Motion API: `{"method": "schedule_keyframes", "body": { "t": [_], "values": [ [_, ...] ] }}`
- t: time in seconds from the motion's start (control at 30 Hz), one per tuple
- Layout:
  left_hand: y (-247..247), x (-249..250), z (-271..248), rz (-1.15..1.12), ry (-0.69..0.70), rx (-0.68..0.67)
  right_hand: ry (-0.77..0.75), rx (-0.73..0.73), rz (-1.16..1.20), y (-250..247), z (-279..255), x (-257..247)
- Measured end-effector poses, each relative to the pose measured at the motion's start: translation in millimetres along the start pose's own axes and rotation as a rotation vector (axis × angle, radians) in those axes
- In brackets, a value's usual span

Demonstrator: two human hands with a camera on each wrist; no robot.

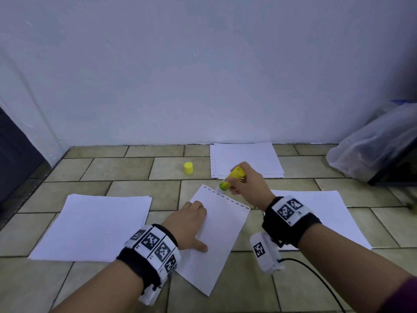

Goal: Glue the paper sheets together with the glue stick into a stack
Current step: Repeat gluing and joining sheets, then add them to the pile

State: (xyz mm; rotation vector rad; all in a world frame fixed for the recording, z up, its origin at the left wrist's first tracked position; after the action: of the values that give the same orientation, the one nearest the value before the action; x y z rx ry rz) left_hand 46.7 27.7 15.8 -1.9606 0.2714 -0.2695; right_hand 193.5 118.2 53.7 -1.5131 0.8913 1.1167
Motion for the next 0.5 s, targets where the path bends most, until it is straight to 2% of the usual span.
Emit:
{"method": "schedule_keyframes", "body": {
  "t": [0.27,0.5],
  "values": [
    [-1,3,-1,0.03,-0.019,-0.006,-0.15,-0.246,-0.326,51,14,-23],
    [-1,3,0,0.028,-0.018,-0.012,-0.161,-0.372,-0.611,43,10,-23]
  ]
}}
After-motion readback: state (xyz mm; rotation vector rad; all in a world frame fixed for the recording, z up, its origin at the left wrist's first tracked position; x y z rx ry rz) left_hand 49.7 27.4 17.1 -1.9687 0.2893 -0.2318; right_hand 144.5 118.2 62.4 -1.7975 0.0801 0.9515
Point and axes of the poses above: each hand's wrist, its own z-axis towards the middle knuckle, its own y-axis out of the palm, x = y × z, the point moved 6 cm from there along z, towards the middle knuckle, and after that the axes turned 7 degrees about z, right-handed, at the moved point
